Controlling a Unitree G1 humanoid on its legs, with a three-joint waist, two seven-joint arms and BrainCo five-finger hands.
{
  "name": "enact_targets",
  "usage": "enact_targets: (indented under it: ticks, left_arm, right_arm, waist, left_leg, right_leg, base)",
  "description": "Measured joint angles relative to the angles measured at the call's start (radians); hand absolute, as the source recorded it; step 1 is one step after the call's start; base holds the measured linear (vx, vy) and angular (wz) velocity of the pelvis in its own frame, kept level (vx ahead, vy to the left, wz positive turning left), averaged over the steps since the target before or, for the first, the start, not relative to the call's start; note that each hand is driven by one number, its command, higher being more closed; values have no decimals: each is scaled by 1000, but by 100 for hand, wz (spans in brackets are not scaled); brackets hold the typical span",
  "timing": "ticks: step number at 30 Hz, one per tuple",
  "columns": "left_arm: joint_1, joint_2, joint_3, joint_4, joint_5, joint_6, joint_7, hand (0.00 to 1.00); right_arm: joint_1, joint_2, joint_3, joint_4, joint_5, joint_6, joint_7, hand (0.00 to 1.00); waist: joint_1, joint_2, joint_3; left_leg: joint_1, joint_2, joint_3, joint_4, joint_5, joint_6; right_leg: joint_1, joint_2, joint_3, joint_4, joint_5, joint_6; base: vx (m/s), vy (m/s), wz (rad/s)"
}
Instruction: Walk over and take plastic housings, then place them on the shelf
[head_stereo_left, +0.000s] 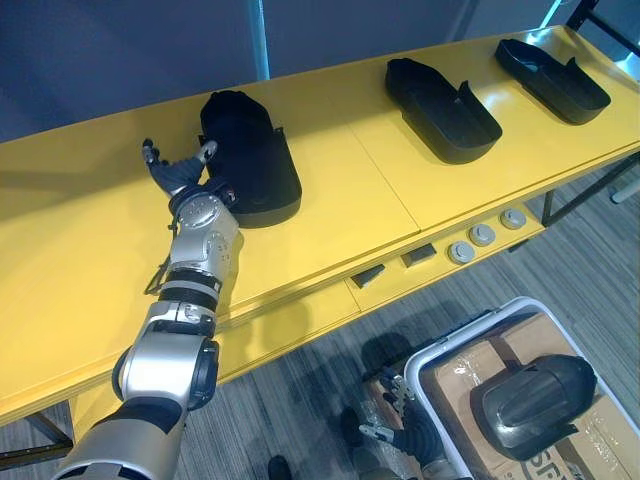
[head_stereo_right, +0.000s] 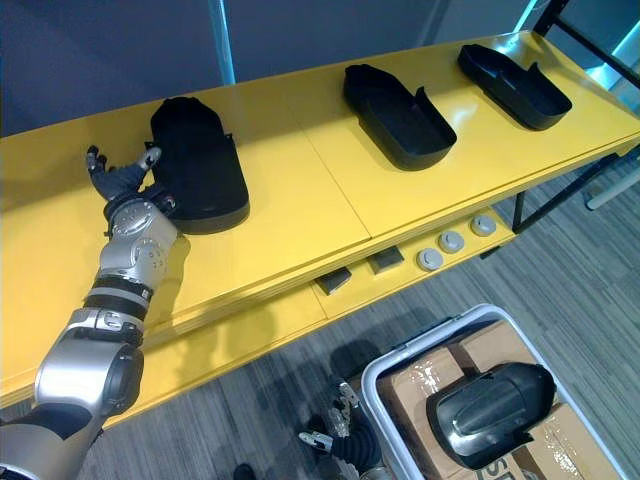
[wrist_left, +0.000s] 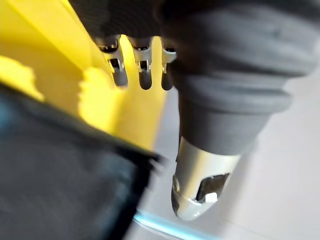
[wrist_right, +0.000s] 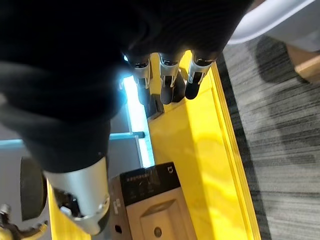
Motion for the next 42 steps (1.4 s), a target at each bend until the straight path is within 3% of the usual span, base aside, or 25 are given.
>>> enact_targets:
  ticks: [4,6,9,10,12,13,14,15,16,17,18,19,20,21,23,24,26,28,31,33,34,36,37,39,42]
  left_arm:
    - [148,-45,-1,-331,126,-22,22,0]
    - [286,-59,8,-496,245,-20,46,0]
    - [625,-136,57,-829,476,17,56,0]
    - [731,-168,68,-923,538,30,56,0]
    - [943,-251,0,-1091,694,38,56,0]
    - [975,-265,-46,-1109,720,34,50,0]
    - [1006,-297,-163,-1111,770,11,9,0]
    - [1013,-315,-265,-1095,790,-14,-40,0]
    - [1022,-322,-311,-1082,792,-27,-64,0]
    - [1060,-330,-376,-1066,789,-53,-103,0]
    - [1098,-329,-418,-1042,757,-83,-143,0]
    - [1106,-326,-422,-1019,737,-99,-164,0]
    - [1108,-328,-426,-955,689,-105,-199,0]
    - [1118,-329,-420,-922,653,-107,-229,0]
    - [1119,-330,-407,-881,607,-114,-259,0]
    - [1116,-329,-405,-846,576,-121,-281,0]
    - [1110,-325,-408,-788,512,-130,-322,0]
    - [1097,-308,-404,-716,502,-129,-343,0]
    - [1093,-310,-380,-570,566,-127,-367,0]
    - [1103,-315,-362,-477,607,-135,-384,0]
    - [1102,-320,-337,-395,620,-134,-387,0]
    - [1126,-322,-283,-284,633,-131,-387,0]
    - [1137,-321,-261,-256,640,-129,-384,0]
    - [1174,-311,-186,-152,641,-122,-379,0]
    - [1251,-268,-111,-64,669,-103,-379,0]
  right_arm:
    - [-20,-1,-12,15,-5,-2,-1,0]
    - [-38,-1,-43,51,-10,-7,-4,0]
    - [-46,10,-163,72,-47,-9,-14,0]
    - [-46,14,-202,72,-47,-15,-19,0]
    - [-39,9,-297,64,-48,-22,-44,0]
    - [-33,7,-314,56,-48,-23,-47,0]
    - [-10,11,-347,23,-47,-25,-52,0]
    - [10,35,-358,-22,-47,-26,-52,0]
    - [24,48,-362,-48,-48,-26,-51,0]
    - [46,68,-355,-101,-48,-30,-52,0]
    - [30,80,-350,-110,-55,-40,-54,0]
    - [11,87,-348,-98,-62,-45,-61,0]
    - [-12,89,-354,-60,-71,-47,-77,0]
    - [-41,91,-356,-5,-78,-47,-85,0]
    - [-60,97,-368,48,-85,-47,-88,0]
    - [-61,97,-382,75,-89,-47,-90,0]
    - [-74,98,-409,105,-109,-44,-95,0]
    - [-99,95,-421,112,-115,-39,-104,0]
    - [-172,74,-419,209,-116,-23,-105,0]
    - [-186,76,-413,247,-115,-23,-107,0]
    - [-203,73,-414,285,-114,-24,-112,0]
    - [-255,70,-416,374,-115,-21,-131,0]
    - [-283,65,-414,402,-115,-18,-140,0]
    - [-426,64,-406,495,-115,-1,-184,0]
    - [-657,82,-369,656,-114,28,-216,0]
  waist:
    - [5,9,-24]
    - [19,17,-41]
    - [64,43,-59]
    - [83,48,-63]
    - [112,89,-107]
    - [111,103,-117]
    - [104,118,-128]
    - [97,101,-123]
    - [99,85,-125]
    - [97,64,-133]
    - [89,49,-139]
    - [96,50,-131]
    - [103,55,-126]
    - [126,69,-121]
    - [132,84,-112]
    - [130,88,-110]
    - [127,87,-108]
    - [130,82,-109]
    - [130,114,-109]
    - [132,120,-104]
    - [131,121,-85]
    - [136,121,-77]
    - [143,118,-72]
    - [179,127,-60]
    - [236,135,-43]
  left_leg:
    - [29,2,-3,0,0,0]
    - [55,4,8,4,-8,-6]
    - [49,5,-48,168,-94,-9]
    - [22,-1,-142,261,-122,-14]
    - [-21,-34,-433,425,-218,-69]
    - [-19,-34,-466,434,-246,-72]
    - [-7,-34,-478,431,-294,-31]
    - [-10,-47,-429,443,-314,3]
    - [-15,-51,-380,453,-316,6]
    - [-35,-46,-274,474,-330,32]
    - [-51,-18,-155,478,-334,59]
    - [-54,5,-89,472,-332,64]
    - [-52,55,21,454,-325,66]
    - [-41,111,124,439,-314,59]
    - [-37,160,197,438,-301,39]
    - [-42,184,233,436,-291,27]
    - [-55,211,270,420,-270,4]
    - [-56,210,297,380,-238,-18]
    - [-11,246,306,254,-171,-47]
    - [-8,311,276,314,-158,-58]
    - [-20,352,237,416,-146,-43]
    - [-76,372,144,585,-111,8]
    - [-98,362,102,631,-114,4]
    - [-170,249,-46,652,-166,-63]
    - [-178,162,-134,399,-158,-64]
  right_leg:
    - [30,2,-9,0,-3,-2]
    - [50,8,9,0,-5,-2]
    - [79,26,69,32,-27,1]
    - [76,31,96,57,-40,5]
    - [29,67,176,131,-79,29]
    - [18,78,187,148,-83,33]
    - [-12,101,223,185,-75,41]
    - [-38,110,279,205,-59,62]
    - [-49,112,323,195,-37,76]
    - [-60,113,409,137,35,103]
    - [-53,116,420,-16,216,110]
    - [-73,124,313,5,209,65]
    - [-85,113,2,58,111,-21]
    - [-72,91,-189,112,28,-46]
    - [-37,37,-224,185,-29,-5]
    - [-16,-9,-201,223,-83,40]
    - [3,-71,-189,245,-121,60]
    - [10,-82,-187,188,-141,78]
    - [10,-6,-185,144,-124,23]
    - [29,44,-210,187,-175,-9]
    - [68,60,-233,214,-205,-30]
    - [121,65,-241,228,-227,-52]
    - [132,63,-239,226,-228,-54]
    - [150,46,-223,193,-218,-63]
    - [160,42,-190,144,-201,-66]
  base:
    - [-13,36,0]
    - [0,29,-18]
    - [3,51,-52]
    - [-12,35,-88]
    - [-5,94,-106]
    - [-2,192,-97]
    - [-106,326,-105]
    - [-154,347,-132]
    - [-191,297,-196]
    - [-299,217,-260]
    - [-334,162,-279]
    - [-381,123,-284]
    - [-224,47,-287]
    - [-160,55,-271]
    - [-88,5,-191]
    - [-106,-79,-130]
    - [-99,-161,-83]
    - [-71,-302,-48]
    - [-12,-300,-35]
    - [60,-305,5]
    - [74,-363,34]
    - [61,-261,31]
    - [56,-111,6]
    - [51,13,-14]
    - [96,96,-28]
